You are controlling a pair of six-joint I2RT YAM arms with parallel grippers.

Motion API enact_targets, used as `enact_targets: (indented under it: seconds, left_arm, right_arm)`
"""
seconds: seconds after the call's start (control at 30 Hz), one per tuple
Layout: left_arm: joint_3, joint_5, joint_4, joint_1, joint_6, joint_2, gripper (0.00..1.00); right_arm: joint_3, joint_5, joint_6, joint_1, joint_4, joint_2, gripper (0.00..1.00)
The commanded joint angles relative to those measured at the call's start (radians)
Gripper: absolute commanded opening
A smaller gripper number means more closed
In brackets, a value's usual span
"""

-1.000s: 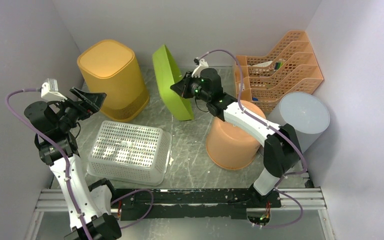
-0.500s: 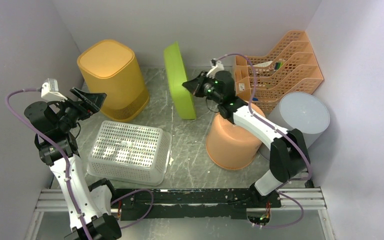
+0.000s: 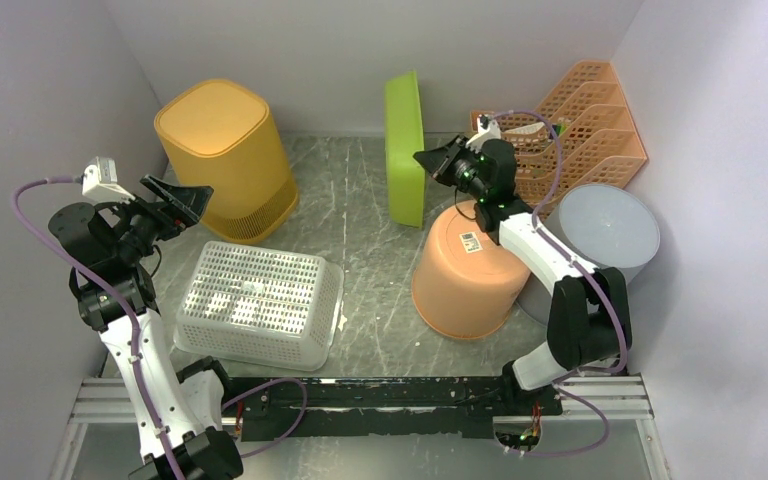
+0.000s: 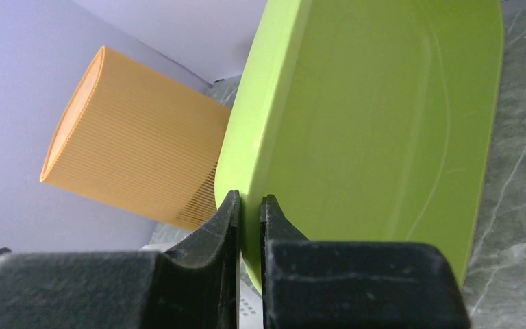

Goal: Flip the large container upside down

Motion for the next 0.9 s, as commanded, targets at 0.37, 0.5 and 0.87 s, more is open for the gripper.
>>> enact_targets:
  seconds: [0.37, 0.5, 0.87]
  left_arm:
    - [0.002, 0.011, 0.022, -0.008, -0.001, 0.002, 1.00]
    - [0.013, 0.011, 0.018, -0.010, 0.002, 0.004, 0.99]
    - [0.016, 0.004, 0.000, -0.010, 0.021, 0.001, 0.99]
  right_arm:
    - [0.170, -0.274, 0.099, 0.177, 0.077, 0.033, 0.00]
    - [0.120, -0.278, 0.265, 0.222, 0.300, 0.054, 0.00]
    - [-0.042, -0.192, 0.380, 0.141, 0.370, 0.154, 0.00]
